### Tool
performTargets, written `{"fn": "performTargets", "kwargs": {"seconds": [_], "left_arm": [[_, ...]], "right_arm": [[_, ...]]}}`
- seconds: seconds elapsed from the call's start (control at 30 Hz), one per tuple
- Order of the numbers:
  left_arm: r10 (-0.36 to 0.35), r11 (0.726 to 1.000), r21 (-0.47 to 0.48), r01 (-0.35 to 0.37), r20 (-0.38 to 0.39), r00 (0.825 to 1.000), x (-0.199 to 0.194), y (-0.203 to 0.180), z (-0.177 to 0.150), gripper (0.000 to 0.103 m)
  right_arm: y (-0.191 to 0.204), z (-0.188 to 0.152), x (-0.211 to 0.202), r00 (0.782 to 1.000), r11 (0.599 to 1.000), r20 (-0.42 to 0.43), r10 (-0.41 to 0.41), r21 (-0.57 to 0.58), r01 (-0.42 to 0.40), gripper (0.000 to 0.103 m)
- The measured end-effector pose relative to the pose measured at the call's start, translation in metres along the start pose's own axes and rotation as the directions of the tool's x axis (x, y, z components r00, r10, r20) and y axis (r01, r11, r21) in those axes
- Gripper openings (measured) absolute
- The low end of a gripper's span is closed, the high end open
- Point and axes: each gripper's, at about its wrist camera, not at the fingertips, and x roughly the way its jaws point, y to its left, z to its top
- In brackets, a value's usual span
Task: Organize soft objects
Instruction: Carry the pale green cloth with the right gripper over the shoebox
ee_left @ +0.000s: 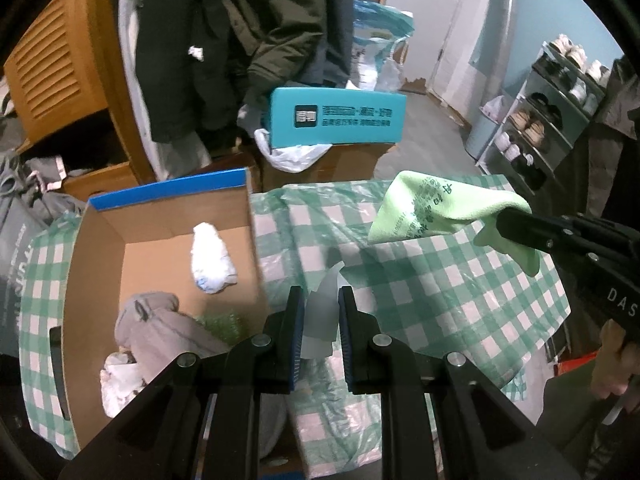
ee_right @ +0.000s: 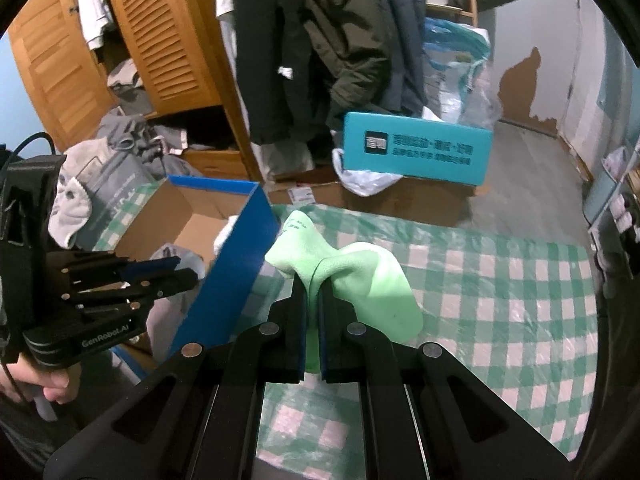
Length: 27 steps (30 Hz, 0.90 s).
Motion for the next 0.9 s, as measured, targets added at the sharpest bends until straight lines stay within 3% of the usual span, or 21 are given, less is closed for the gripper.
{"fn": "performTargets", "kwargs": {"seconds": [0.5,0.9], "left_arm": [[0.057,0.993,-0.101,-0.055,0.021,0.998,-0.016,0.064,-0.009,0.017],[0.111,0.981,-0.160,-0.109,0.003,0.994,-0.013,0.109,-0.020,0.017]], "right_arm": [[0.068,0.033,0.030,0.997,0.994,-0.002,0.071,-0.086,-0.071,0.004],[0.116,0.045,0.068,0.992,0.982,-0.052,0.114,-0.146,-0.121,0.004]]}}
